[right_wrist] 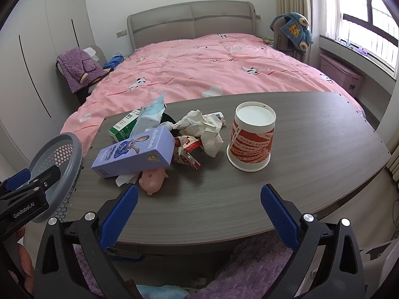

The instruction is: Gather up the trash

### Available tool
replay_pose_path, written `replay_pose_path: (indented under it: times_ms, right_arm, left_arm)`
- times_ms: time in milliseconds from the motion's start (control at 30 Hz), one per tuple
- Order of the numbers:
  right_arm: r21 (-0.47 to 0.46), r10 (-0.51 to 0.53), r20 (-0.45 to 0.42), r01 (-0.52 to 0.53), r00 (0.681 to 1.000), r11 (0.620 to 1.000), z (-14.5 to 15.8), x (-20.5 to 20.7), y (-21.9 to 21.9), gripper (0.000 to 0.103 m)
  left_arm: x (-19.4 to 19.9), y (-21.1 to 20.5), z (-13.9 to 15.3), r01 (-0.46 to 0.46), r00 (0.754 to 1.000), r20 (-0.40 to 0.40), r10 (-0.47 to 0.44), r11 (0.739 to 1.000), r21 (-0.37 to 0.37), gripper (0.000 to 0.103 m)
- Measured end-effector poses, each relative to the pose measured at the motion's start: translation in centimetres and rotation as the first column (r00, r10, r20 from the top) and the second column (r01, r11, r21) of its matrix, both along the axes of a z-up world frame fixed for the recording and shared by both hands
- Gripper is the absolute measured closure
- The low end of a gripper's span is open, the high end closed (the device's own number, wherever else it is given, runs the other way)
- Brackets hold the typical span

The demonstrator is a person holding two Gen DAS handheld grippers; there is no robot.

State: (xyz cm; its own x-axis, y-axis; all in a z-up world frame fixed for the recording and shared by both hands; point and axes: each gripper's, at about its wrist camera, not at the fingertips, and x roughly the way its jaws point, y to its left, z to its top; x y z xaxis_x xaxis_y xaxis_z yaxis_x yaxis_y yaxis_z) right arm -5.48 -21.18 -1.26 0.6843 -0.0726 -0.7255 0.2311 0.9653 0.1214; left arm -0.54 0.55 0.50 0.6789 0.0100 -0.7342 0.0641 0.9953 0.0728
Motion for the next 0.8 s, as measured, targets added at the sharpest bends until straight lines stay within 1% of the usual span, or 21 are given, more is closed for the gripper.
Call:
replay_pose_path:
  times_ms: [233, 267, 467, 800]
  right_arm:
    - [-0.002, 0.004, 0.000, -0.004, 1.000, 1.000, 0.22, -0.07, -0.04, 0.006]
    - [-0.006, 0.008, 0.002, -0.008, 1.000, 1.000, 0.41, -0.14, 0.60, 0.006]
    - [-0.007, 0.009, 0.002, -0.009, 1.000, 1.000, 0.59, -0.16, 0.80, 0.006]
    - [-0.008, 0.009, 0.009, -0.009, 1.000, 1.000, 0.36, -0.10, 0.76, 0.006]
  left_arm:
    - [-0.23, 0.20, -0.15, -0.005, 1.000, 0.005, 0.005, 1.000, -0.001, 0.016]
    - [-0.29, 0.25, -0.15, -0.006, 1.000, 0.006, 0.006, 1.000, -0.001, 0.016]
    - [-0.11, 0.30, -0.18, -0.008, 1.000, 0.005, 0.008, 1.000, -0.001, 0.016]
    - [-0.22, 0.42, -0.17, -0.014, 1.000, 0.015, 0.014, 1.000, 0.002, 0.016]
